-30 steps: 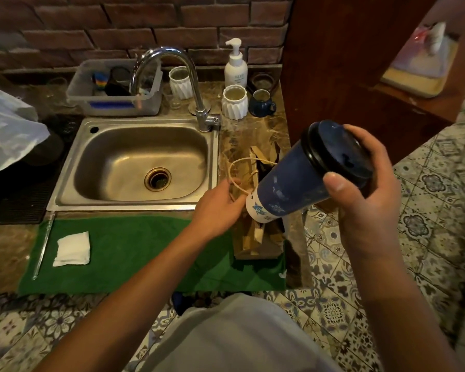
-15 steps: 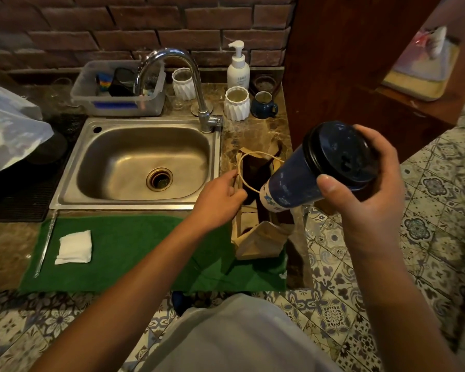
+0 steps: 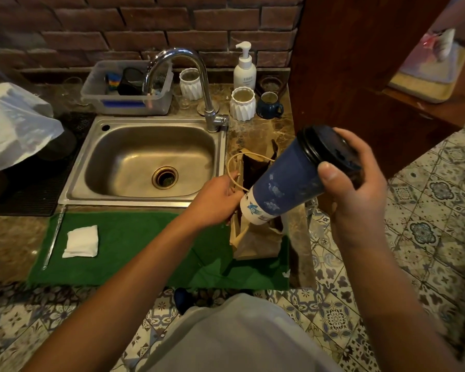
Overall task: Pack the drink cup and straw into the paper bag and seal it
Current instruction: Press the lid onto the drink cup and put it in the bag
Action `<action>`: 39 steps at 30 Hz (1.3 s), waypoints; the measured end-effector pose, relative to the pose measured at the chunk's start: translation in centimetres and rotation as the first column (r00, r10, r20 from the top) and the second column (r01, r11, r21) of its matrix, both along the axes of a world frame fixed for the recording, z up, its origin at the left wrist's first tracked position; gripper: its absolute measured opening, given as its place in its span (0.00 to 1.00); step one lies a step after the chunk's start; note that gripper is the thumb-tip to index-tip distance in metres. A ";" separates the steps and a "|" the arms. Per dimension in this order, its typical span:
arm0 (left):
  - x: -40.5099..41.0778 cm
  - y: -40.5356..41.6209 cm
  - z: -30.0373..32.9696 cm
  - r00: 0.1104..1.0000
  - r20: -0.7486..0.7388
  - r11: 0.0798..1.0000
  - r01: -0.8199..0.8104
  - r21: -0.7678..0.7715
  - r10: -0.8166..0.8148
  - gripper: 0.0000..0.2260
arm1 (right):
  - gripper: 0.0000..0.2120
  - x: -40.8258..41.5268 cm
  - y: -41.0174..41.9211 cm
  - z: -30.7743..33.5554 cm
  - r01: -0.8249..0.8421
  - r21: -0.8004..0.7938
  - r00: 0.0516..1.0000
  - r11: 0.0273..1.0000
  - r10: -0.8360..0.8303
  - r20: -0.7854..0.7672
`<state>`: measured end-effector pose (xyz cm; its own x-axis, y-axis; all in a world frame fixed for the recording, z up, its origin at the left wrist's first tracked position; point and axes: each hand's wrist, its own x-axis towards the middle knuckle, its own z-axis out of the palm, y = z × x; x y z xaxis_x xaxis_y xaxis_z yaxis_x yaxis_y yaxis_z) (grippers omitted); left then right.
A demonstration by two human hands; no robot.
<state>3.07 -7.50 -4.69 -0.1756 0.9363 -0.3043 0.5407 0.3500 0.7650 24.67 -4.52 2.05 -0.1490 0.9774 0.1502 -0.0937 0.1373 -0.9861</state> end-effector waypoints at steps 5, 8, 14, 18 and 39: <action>-0.2 -1.0 0.3 0.995 0.102 1.000 0.018 0.004 -0.018 0.21 | 0.35 -0.1 0.3 -0.5 0.097 -0.065 0.993 0.993 -0.092 0.073; -0.3 -1.3 0.4 0.990 0.144 1.000 -0.003 0.012 0.001 0.23 | 0.38 -0.1 -0.6 -0.2 0.046 0.161 0.958 0.986 -0.089 0.271; -1.1 -1.6 -0.1 0.983 0.182 1.000 -0.016 0.011 0.014 0.27 | 0.44 -0.3 -0.1 -1.6 -0.307 0.138 0.870 0.942 0.219 0.442; -1.3 -2.3 -0.2 0.980 0.197 1.000 -0.003 0.026 -0.002 0.26 | 0.43 -1.0 1.5 -1.8 -0.476 -0.016 0.772 0.880 0.426 0.471; -2.5 -4.9 0.5 0.988 0.120 0.994 -0.102 0.043 0.096 0.28 | 0.49 -2.6 5.4 -2.3 -0.728 -0.107 0.204 0.677 0.363 0.909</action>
<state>0.58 -12.41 -4.16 -0.2340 0.9303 -0.2824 0.4104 0.3578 0.8388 22.05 0.87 -0.24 -0.8406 0.5110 -0.1798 0.5259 0.6903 -0.4969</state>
